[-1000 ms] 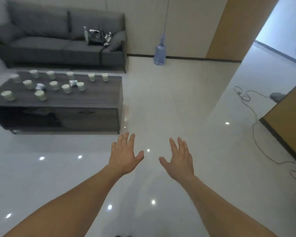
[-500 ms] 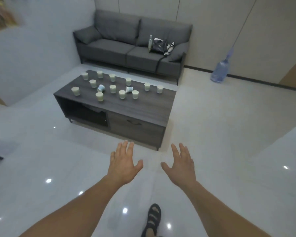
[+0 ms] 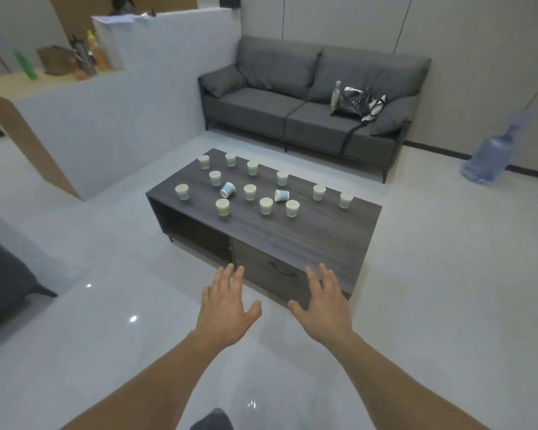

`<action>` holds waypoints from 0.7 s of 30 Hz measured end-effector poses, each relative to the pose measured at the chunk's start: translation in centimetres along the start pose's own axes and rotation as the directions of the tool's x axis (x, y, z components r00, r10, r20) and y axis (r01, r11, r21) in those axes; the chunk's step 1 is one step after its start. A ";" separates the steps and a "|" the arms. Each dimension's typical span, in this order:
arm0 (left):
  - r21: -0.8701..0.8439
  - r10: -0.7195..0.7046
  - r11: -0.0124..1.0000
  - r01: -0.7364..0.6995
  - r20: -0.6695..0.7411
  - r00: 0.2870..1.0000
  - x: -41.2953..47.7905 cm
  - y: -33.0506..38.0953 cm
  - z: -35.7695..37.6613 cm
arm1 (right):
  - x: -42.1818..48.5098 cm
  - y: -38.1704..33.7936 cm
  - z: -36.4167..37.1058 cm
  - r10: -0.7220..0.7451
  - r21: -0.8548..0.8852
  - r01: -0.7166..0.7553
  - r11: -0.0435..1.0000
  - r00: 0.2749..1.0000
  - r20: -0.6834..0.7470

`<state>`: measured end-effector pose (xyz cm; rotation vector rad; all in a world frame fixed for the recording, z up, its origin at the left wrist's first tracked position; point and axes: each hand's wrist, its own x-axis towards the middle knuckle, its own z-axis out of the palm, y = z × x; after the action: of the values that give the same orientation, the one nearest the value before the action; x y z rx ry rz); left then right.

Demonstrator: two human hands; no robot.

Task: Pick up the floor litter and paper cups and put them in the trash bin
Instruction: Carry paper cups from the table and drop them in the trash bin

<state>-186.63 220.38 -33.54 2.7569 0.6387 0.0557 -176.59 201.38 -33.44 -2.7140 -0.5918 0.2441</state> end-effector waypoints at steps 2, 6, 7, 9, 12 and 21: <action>-0.014 -0.018 1.000 0.019 0.019 1.000 3.1 -1.0 0.3 | 3.2 -0.5 0.5 -0.012 0.001 0.012 1.000 1.000 0.024; -0.041 -0.002 0.999 0.004 0.053 0.999 10.1 -2.9 1.4 | 10.3 -1.4 1.3 0.008 0.020 -0.009 1.000 0.998 0.062; -0.052 0.008 0.999 -0.005 0.058 0.998 12.3 -3.3 1.6 | 12.3 -1.7 1.4 0.012 0.017 -0.013 1.000 0.999 0.050; -0.067 0.041 0.997 -0.038 0.048 0.998 16.9 -4.3 1.5 | 16.4 -2.4 1.2 0.034 0.019 -0.035 0.999 0.999 0.026; -0.081 0.089 0.993 -0.083 0.074 0.993 23.3 -5.4 0.8 | 22.0 -3.4 0.7 0.077 -0.022 -0.076 0.997 0.996 0.036; -0.087 0.148 0.987 -0.136 0.143 0.979 37.5 -8.5 -0.7 | 34.4 -6.2 1.5 0.188 -0.026 -0.187 0.982 0.980 0.060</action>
<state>-156.59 244.15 -36.69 2.6960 0.3916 -0.0911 -148.38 221.90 -35.65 -2.7924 -0.3561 0.3733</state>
